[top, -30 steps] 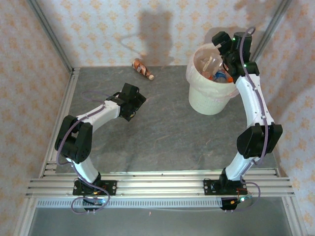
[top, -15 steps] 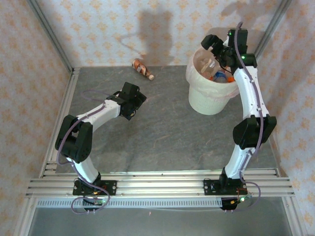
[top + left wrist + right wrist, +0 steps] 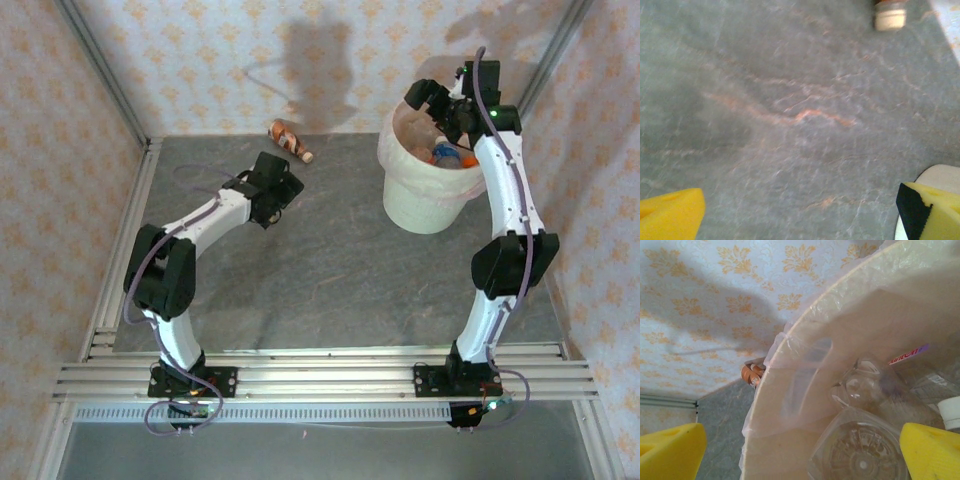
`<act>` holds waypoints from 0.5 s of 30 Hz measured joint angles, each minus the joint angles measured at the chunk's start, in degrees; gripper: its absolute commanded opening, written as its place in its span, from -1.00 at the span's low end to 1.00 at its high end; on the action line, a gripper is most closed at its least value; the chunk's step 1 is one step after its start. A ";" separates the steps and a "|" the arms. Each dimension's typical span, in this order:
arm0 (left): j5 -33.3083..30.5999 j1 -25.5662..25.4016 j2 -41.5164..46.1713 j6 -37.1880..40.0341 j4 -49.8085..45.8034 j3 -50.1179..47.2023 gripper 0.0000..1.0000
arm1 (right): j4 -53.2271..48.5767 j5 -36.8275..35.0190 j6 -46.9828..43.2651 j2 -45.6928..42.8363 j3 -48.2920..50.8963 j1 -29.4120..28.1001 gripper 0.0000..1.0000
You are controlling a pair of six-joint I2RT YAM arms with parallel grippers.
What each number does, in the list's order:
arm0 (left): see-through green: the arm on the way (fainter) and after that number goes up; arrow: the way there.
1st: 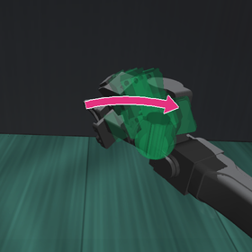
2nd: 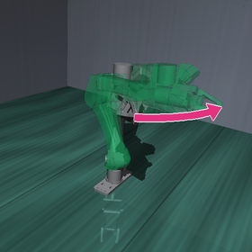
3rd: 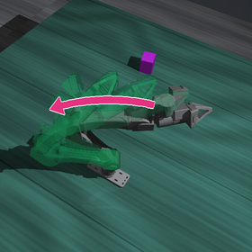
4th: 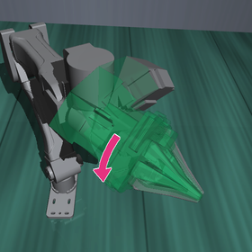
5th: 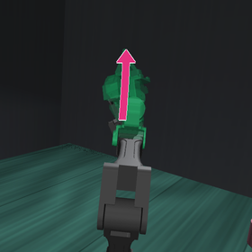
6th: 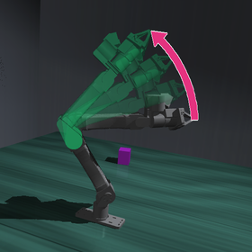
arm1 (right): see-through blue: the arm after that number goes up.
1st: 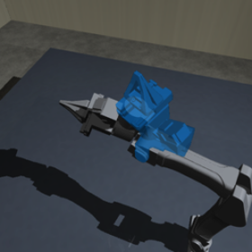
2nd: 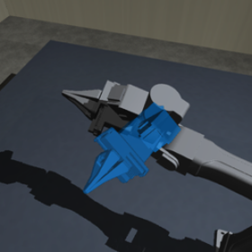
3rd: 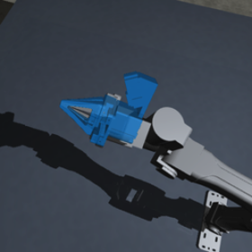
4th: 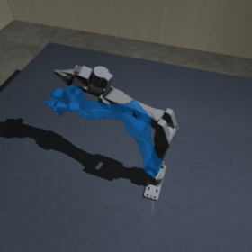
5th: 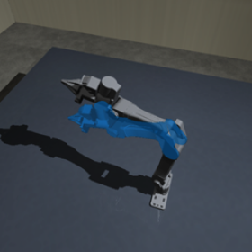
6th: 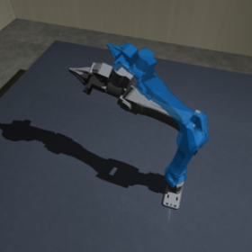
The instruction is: Put the plastic bottles in the bin
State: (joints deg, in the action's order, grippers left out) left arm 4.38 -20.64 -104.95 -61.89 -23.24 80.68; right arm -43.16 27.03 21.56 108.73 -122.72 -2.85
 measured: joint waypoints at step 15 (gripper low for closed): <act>-15.17 0.26 -23.50 11.10 -4.39 35.93 1.00 | 14.05 4.96 -6.27 -28.33 29.66 -0.74 0.98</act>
State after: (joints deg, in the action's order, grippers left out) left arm -10.79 -20.38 -128.44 -50.78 -27.64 116.62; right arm -29.10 31.99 15.29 80.40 -93.06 -3.60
